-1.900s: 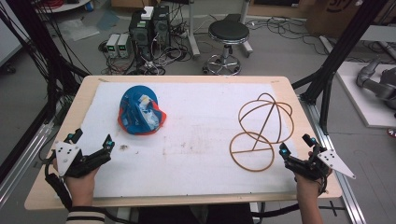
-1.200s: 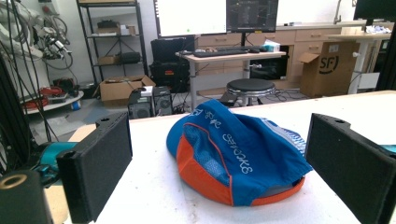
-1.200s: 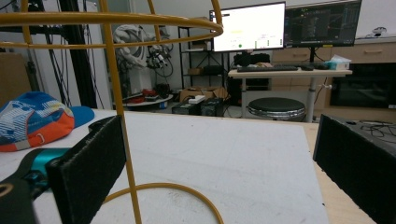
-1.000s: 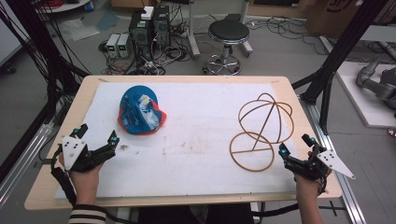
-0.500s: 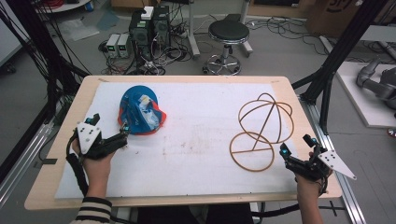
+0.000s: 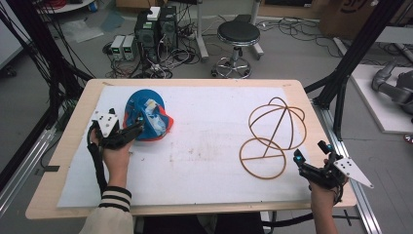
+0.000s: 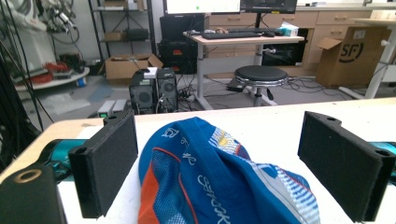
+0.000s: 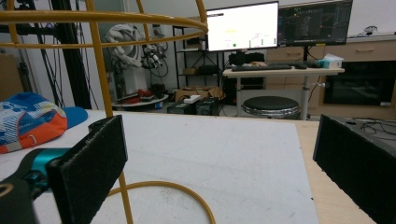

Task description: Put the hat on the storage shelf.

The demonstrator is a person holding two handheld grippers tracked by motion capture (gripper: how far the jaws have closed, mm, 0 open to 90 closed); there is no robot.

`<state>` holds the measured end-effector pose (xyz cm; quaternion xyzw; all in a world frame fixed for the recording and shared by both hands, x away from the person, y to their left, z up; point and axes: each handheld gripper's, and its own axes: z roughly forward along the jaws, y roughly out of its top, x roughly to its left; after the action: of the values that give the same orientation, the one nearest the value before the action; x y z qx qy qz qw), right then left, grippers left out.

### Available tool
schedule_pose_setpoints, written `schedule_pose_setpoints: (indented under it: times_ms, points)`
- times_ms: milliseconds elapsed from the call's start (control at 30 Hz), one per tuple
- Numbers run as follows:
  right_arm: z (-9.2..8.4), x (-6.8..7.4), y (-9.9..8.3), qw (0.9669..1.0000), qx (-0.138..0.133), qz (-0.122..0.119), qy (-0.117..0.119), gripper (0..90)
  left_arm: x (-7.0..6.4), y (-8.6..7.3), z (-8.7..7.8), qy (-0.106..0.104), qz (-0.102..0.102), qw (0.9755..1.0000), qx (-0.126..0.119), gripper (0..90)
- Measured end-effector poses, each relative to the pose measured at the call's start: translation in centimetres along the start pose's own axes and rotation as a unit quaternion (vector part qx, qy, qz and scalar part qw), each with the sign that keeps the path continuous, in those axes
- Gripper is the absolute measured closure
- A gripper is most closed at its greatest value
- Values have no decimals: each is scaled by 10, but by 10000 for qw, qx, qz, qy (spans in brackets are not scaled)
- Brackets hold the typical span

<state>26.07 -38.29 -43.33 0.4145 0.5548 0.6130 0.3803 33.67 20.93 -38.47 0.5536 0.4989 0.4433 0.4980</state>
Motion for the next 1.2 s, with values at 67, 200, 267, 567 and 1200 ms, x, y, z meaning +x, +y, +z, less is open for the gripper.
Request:
schedule_pose_setpoints:
  times_ms: [67, 200, 267, 567, 1200]
  points:
    - [0, 0, 0, 10000, 13, -25, 5, 26, 1, 0, 5, 30, -29, 10000, 27, 123]
    - [1, 1, 1, 10000, 1, -47, 33, 27, -1, 3, 14, 67, 6, 10000, -26, 122]
    - [1, 2, 1, 10000, 0, -47, 32, 27, -2, 3, 20, 71, 36, 10000, -51, 122]
    - [3, 6, 1, 9999, 5, -71, 87, 27, 4, -12, 48, 235, -330, 9990, 188, 122]
    - [4, 6, 0, 9999, 19, -69, 96, 26, 2, -26, 85, 284, -674, 9934, 884, 159]
